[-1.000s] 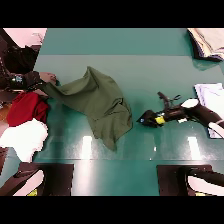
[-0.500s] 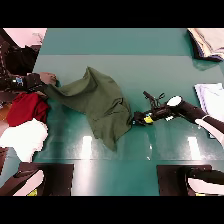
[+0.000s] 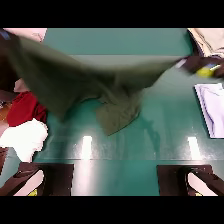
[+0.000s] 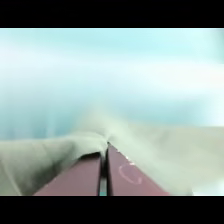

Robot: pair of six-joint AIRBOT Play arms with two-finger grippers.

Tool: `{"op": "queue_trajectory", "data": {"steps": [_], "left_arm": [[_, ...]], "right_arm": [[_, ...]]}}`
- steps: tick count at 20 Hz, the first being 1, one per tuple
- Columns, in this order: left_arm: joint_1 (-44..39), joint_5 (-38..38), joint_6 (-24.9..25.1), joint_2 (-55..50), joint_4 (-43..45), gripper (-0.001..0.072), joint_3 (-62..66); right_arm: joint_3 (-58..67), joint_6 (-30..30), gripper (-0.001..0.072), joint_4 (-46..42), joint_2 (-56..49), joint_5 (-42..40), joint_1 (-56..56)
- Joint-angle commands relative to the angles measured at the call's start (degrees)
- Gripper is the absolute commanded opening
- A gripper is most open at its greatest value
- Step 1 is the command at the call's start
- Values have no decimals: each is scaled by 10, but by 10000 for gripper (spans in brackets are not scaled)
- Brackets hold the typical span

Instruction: Fold the shirts.

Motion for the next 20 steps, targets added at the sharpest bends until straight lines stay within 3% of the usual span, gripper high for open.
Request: {"op": "queue_trajectory", "data": {"steps": [1,5,11,16,20], "left_arm": [[0,14,0,0,-53,23,180],[0,21,0,5,-126,23,295],[0,49,0,43,-260,23,296],[0,27,16,46,-269,23,268],[0,-5,8,31,-184,22,110]], "right_arm": [[181,0,13,-64,62,-17,-94],[320,-1,13,-80,90,-17,-159],[415,-1,13,-80,125,5,-256],[468,31,12,-77,88,91,-288],[444,104,12,-75,-4,210,-269]]}}
